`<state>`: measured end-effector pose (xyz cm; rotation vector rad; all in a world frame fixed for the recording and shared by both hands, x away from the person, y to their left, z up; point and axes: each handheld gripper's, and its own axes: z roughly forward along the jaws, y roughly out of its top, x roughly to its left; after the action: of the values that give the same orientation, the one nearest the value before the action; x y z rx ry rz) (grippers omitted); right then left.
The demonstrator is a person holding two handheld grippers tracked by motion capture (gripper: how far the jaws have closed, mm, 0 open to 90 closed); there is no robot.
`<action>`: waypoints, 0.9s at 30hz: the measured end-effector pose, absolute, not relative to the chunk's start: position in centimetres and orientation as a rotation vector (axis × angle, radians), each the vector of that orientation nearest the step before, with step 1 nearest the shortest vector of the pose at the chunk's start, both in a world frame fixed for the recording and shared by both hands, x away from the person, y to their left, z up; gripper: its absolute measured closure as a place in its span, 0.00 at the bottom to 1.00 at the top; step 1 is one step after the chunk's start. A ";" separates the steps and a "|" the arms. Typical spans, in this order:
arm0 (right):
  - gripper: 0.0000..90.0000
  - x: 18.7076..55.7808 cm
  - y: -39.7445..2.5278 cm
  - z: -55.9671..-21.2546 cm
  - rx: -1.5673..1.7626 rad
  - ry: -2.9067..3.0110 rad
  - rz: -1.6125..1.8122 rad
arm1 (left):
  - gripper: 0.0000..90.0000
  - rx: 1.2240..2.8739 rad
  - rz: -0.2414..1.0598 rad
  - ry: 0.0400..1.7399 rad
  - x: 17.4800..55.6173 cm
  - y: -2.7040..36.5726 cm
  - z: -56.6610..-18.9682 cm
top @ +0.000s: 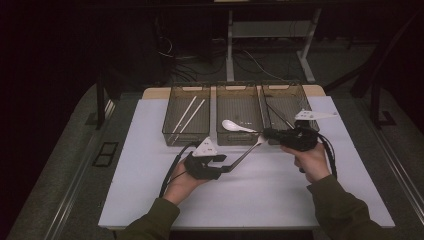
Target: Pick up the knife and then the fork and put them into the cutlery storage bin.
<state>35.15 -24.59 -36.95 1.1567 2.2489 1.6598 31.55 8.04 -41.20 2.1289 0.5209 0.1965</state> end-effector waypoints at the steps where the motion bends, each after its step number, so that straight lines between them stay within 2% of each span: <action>1: 0.98 35.3 -25.3 -36.5 1.158 2.238 1.651 | 0.59 2.125 0.193 0.534 31.4 8.4 -41.3; 19: 0.98 37.4 -34.4 -29.4 1.225 2.024 1.486 | 0.31 2.099 0.181 0.673 28.6 15.3 -42.7; 27: 0.98 38.9 -37.2 -27.7 1.274 1.968 1.349 | 0.19 2.095 0.194 0.713 28.3 16.3 -43.2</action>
<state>38.95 -37.24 -27.70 1.2742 1.9677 1.3494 28.32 16.27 -43.19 2.0948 0.7134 0.1942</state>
